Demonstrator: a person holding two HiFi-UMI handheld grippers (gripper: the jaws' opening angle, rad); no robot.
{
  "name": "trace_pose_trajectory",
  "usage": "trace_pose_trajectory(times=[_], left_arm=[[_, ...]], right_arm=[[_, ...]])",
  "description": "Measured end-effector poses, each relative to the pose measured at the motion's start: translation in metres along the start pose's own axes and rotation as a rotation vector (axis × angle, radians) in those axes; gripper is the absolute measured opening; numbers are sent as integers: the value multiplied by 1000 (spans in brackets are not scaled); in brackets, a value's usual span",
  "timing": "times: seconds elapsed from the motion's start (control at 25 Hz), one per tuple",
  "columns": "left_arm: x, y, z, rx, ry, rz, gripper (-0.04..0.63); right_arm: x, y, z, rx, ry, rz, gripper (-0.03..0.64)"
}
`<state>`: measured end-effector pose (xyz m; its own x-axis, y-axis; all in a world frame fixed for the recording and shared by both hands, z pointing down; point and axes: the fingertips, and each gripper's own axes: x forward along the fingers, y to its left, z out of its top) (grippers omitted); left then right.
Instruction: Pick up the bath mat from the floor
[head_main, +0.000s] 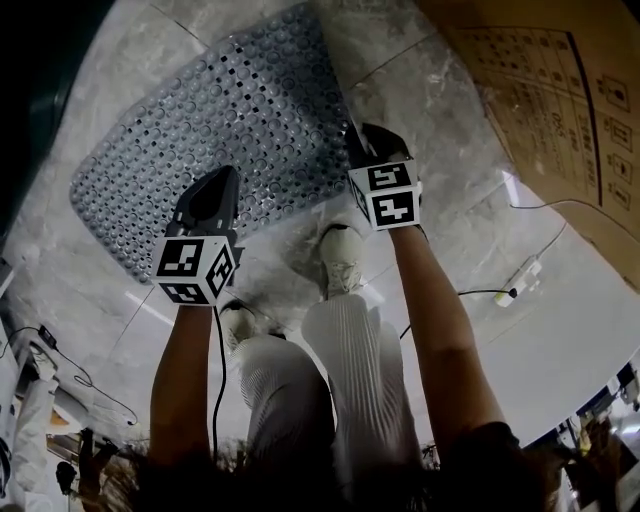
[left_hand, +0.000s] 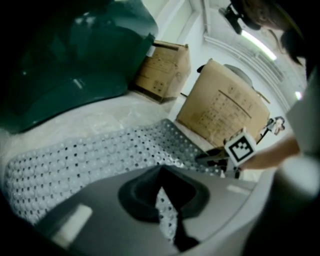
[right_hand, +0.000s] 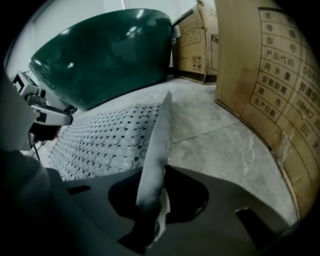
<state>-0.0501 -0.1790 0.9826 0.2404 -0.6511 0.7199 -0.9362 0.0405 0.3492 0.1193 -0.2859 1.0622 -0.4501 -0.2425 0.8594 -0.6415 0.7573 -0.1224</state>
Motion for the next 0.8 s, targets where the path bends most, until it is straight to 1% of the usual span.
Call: trace_pose_trajectory(times=[0.2, 0.32, 0.52, 0.8], left_arm=[[-26, 6, 1, 17, 2, 5, 6], [-48, 14, 2, 0, -1, 23, 6], [-95, 16, 13, -24, -24, 51, 6], [-153, 4, 34, -48, -35, 67, 6]], right_arm=[[-16, 10, 9, -24, -11, -32, 31], [-30, 23, 18, -21, -20, -46, 23], [-60, 56, 40, -30, -17, -32, 20], [-110, 97, 76, -52, -26, 4, 17]])
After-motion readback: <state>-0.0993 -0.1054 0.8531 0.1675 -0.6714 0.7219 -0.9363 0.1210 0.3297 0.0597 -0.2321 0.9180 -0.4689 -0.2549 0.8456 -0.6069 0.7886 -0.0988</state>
